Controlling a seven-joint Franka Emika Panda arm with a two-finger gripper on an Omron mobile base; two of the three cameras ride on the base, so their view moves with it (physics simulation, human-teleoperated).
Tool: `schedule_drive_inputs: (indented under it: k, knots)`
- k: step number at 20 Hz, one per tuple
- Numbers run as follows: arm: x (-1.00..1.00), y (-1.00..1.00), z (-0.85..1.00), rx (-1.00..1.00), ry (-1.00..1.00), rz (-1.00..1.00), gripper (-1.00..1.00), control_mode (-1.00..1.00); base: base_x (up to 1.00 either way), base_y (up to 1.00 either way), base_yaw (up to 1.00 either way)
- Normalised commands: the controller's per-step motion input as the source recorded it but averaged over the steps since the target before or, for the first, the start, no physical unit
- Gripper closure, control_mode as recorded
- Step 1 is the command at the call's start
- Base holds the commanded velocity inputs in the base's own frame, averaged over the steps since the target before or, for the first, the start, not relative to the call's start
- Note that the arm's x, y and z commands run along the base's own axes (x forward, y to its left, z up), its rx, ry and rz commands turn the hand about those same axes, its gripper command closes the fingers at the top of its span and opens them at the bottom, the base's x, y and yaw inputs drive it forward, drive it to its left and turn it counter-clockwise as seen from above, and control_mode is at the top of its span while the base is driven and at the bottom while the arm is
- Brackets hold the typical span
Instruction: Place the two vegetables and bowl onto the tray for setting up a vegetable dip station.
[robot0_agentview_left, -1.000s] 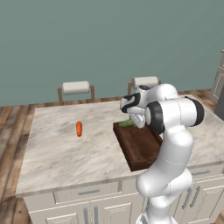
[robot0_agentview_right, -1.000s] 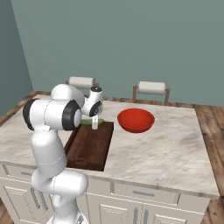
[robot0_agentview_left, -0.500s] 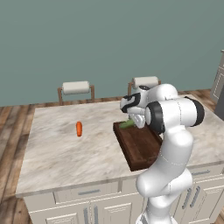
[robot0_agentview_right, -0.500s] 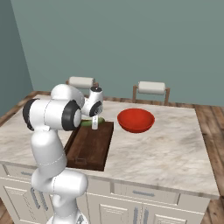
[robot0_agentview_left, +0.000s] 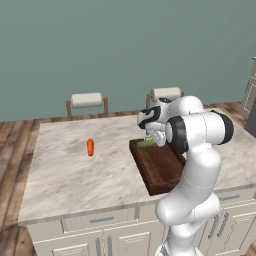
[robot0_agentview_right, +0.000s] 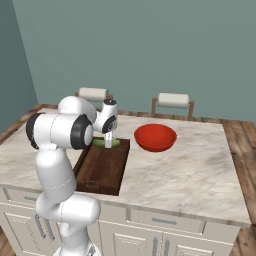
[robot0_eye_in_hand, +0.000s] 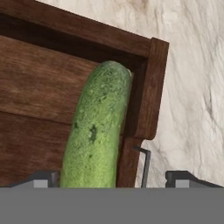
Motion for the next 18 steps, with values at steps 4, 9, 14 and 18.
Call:
schedule_drive_inputs:
  k: [4,9,14,18]
  knots:
    - [0.0,0.0,0.14,0.0,0.0,0.0,-1.0,-1.0,0.0,0.0,0.0]
    - [0.0,0.0,0.2,0.0,0.0,0.0,-1.0,-1.0,0.0,0.0,0.0]
    - [0.0,0.0,0.28,0.0,0.0,0.0,-1.0,-1.0,0.0,0.0,0.0]
    - [0.0,0.05,0.26,0.0,0.0,0.0,-1.0,-1.0,0.0,0.0,0.0]
